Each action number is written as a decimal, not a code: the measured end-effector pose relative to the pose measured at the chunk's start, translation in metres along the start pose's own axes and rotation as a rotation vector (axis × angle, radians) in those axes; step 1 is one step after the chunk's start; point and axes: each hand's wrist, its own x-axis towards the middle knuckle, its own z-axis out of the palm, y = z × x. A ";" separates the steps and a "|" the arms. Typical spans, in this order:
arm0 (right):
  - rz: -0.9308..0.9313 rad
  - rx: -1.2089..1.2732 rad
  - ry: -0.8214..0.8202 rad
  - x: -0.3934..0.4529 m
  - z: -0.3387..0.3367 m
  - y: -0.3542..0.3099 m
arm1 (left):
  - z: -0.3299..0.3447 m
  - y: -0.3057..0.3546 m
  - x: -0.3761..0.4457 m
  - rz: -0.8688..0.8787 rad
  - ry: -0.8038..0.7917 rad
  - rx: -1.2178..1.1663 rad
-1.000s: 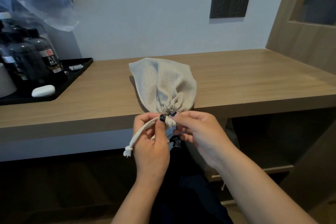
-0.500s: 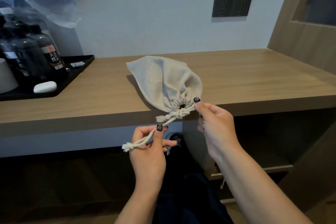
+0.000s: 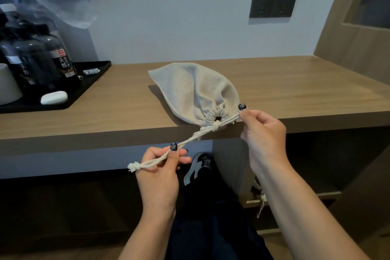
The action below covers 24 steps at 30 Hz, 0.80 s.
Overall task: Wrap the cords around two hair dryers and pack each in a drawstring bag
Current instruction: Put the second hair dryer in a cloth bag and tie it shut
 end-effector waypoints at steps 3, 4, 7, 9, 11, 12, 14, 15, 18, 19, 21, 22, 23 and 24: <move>0.002 -0.043 -0.060 0.000 -0.003 -0.003 | -0.001 0.000 0.003 -0.066 -0.033 0.024; 0.012 -0.074 -0.097 0.000 -0.006 -0.005 | -0.002 -0.001 0.002 -0.074 -0.049 0.044; 0.035 -0.193 -0.199 0.002 -0.016 -0.015 | -0.005 0.001 0.000 -0.056 -0.085 0.062; 0.008 -0.244 -0.230 0.004 -0.019 -0.023 | -0.002 0.010 0.002 -0.006 -0.122 0.079; -0.034 -0.233 -0.222 0.009 -0.015 -0.032 | 0.005 0.022 0.009 0.053 -0.167 0.079; -0.049 -0.207 -0.202 0.014 -0.011 -0.036 | 0.010 0.029 0.015 0.089 -0.193 0.081; -0.064 -0.172 -0.149 0.028 -0.002 -0.041 | 0.022 0.038 0.029 0.159 -0.228 0.096; -0.061 -0.190 -0.129 0.036 0.004 -0.041 | 0.029 0.041 0.039 0.184 -0.223 0.114; -0.022 -0.289 -0.125 0.061 0.020 -0.032 | 0.046 0.040 0.065 0.196 -0.156 0.171; -0.009 -0.306 -0.127 0.066 0.025 -0.028 | 0.051 0.039 0.072 0.195 -0.128 0.199; 0.027 -0.314 -0.154 0.073 0.035 -0.021 | 0.062 0.037 0.085 0.207 -0.042 0.347; 0.048 -0.309 -0.166 0.078 0.039 -0.016 | 0.066 0.036 0.092 0.196 0.002 0.413; 0.063 -0.302 -0.176 0.084 0.041 -0.011 | 0.070 0.034 0.099 0.169 0.037 0.423; 0.068 -0.297 -0.189 0.088 0.044 -0.007 | 0.073 0.035 0.105 0.123 0.059 0.375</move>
